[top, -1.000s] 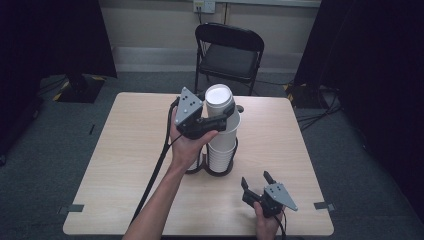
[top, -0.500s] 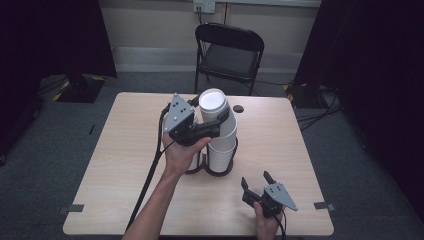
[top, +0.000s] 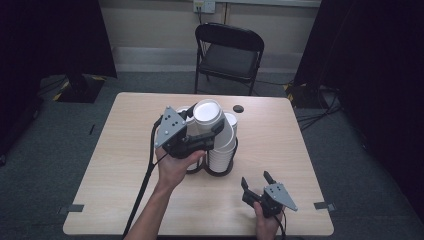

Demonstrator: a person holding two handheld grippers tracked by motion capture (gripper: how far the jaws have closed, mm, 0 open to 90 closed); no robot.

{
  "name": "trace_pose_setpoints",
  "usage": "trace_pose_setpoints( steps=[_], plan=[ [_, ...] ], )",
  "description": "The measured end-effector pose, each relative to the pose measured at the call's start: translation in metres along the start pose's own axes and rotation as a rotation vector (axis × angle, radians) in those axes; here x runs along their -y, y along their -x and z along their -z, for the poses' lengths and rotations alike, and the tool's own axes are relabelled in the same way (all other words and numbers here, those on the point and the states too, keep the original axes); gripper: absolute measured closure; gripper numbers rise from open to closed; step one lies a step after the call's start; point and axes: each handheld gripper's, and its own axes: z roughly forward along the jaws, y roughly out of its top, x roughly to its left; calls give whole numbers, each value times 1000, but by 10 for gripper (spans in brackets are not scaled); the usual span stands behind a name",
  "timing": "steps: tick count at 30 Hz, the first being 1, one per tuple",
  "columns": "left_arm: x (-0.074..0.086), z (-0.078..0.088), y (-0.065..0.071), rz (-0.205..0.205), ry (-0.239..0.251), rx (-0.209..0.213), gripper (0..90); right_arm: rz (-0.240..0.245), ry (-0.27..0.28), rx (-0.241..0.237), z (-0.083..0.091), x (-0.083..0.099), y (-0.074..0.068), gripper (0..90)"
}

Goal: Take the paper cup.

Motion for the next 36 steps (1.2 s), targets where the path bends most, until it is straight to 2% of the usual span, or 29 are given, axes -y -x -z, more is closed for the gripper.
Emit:
trace_pose_setpoints(
  steps=[3,6,9,17,18,22,25,27,31,36],
  plan=[
    [3,4,2,8,-7,11,226,0,2,0,0,0,0,177],
    [10,7,4,-2,-35,21,225,2,0,-4,0,0,0,191],
    [15,8,5,1,-52,17,225,5,2,-3,0,0,0,198],
    [31,17,6,19,-86,28,225,6,7,-7,1,0,0,204],
    [33,17,7,34,-85,29,225,6,7,-8,1,0,0,213],
    [40,21,6,35,-106,27,225,-1,-7,-66,0,0,1,229],
    [47,22,4,58,-108,24,225,-4,-2,-95,1,0,1,229],
    [51,22,3,76,-116,26,225,-3,5,-101,1,0,0,230],
    [58,23,1,88,-135,26,226,9,4,-108,1,0,-3,237],
    [68,25,1,121,-152,30,226,36,-8,-145,2,0,-14,241]
  ],
)
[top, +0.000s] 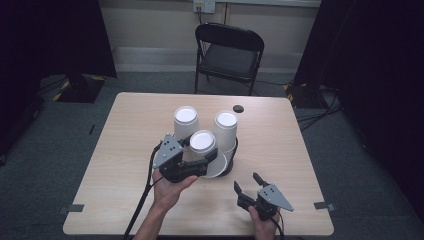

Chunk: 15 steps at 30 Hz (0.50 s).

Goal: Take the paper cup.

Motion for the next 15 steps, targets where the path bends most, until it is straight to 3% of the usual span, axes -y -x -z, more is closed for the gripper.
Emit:
trace_pose_setpoints(
  steps=[1,4,15],
  plan=[
    [2,0,-1,4,-6,3,226,8,-1,-1,0,0,-3,246],
    [10,0,-2,37,-17,9,226,14,17,-69,1,-1,-12,245],
    [35,9,-6,131,-55,19,227,26,53,-187,2,-2,-34,316]
  ],
)
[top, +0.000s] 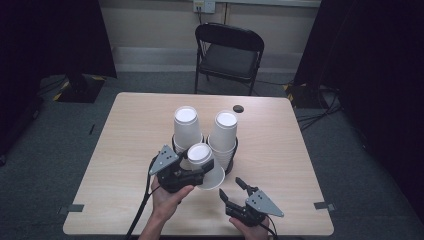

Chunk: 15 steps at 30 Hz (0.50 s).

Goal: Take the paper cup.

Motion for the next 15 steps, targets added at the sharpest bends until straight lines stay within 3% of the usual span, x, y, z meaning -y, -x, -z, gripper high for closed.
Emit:
trace_pose_setpoints(
  steps=[11,15],
  plan=[
    [16,8,-3,99,-8,18,226,35,78,-82,3,-3,-11,413],
    [22,11,-5,160,-3,37,226,59,113,-99,4,-5,-14,434]
  ],
)
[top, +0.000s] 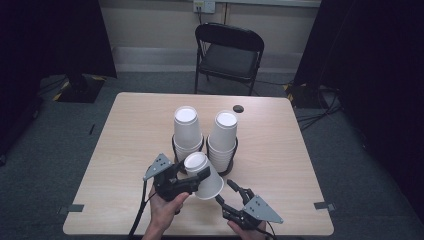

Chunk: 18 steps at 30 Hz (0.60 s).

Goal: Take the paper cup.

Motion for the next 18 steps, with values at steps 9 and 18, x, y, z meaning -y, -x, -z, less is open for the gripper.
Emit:
trace_pose_setpoints(
  steps=[9,18],
  plan=[
    [6,2,-5,89,-16,23,226,51,16,-22,-4,0,-5,483],
    [10,-2,-2,144,-38,63,225,96,44,-23,-11,-2,-5,516]
  ],
)
